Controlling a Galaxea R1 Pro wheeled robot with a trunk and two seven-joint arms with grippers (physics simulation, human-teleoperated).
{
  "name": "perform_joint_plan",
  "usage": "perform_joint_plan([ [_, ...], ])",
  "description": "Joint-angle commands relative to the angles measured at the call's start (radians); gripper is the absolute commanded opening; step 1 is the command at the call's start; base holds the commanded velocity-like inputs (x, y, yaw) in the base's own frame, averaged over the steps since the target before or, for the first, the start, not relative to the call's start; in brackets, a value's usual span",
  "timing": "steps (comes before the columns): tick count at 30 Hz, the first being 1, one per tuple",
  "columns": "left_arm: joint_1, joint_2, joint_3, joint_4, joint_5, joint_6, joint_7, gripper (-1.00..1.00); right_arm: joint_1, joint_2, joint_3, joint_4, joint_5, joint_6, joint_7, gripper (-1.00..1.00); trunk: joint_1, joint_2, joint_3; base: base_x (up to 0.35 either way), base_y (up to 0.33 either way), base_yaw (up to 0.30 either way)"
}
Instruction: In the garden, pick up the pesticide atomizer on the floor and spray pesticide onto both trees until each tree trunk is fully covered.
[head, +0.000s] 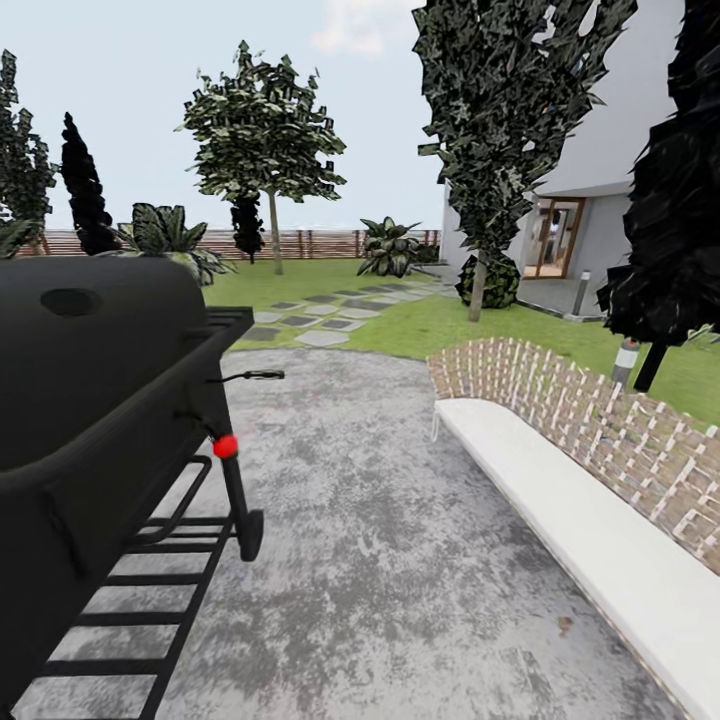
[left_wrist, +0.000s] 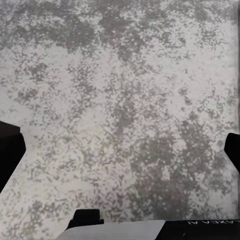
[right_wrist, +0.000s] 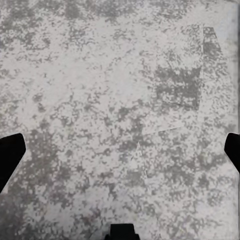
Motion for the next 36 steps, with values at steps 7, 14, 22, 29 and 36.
perform_joint_plan([
  [7,0.0,0.0,0.0,-0.001,0.0,-0.001,0.0,1.0,-0.001,0.0,0.0,0.001,-0.001,-0.003,-0.001,1.0,0.001,0.0,-0.001,0.305,-0.202,-0.001],
  [14,0.0,0.0,0.0,-0.001,0.0,-0.001,0.0,1.0,-0.001,0.0,0.0,0.001,-0.001,-0.003,-0.001,1.0,0.001,0.0,-0.001,0.305,-0.204,0.0],
  [22,0.0,0.0,0.0,-0.001,0.0,-0.001,0.0,1.0,-0.001,0.0,0.0,0.001,-0.001,-0.003,-0.001,1.0,0.001,0.0,-0.001,0.315,-0.182,0.0],
  [29,0.0,0.0,0.0,-0.001,0.0,-0.001,0.0,1.0,-0.001,0.0,0.0,0.001,-0.001,-0.003,-0.001,1.0,0.001,0.0,-0.001,0.336,-0.12,0.047],
  [36,0.0,0.0,0.0,0.0,0.0,-0.001,0.0,1.0,-0.001,0.001,-0.001,0.001,-0.001,-0.003,-0.001,1.0,0.001,0.0,-0.001,0.339,-0.109,0.038],
])
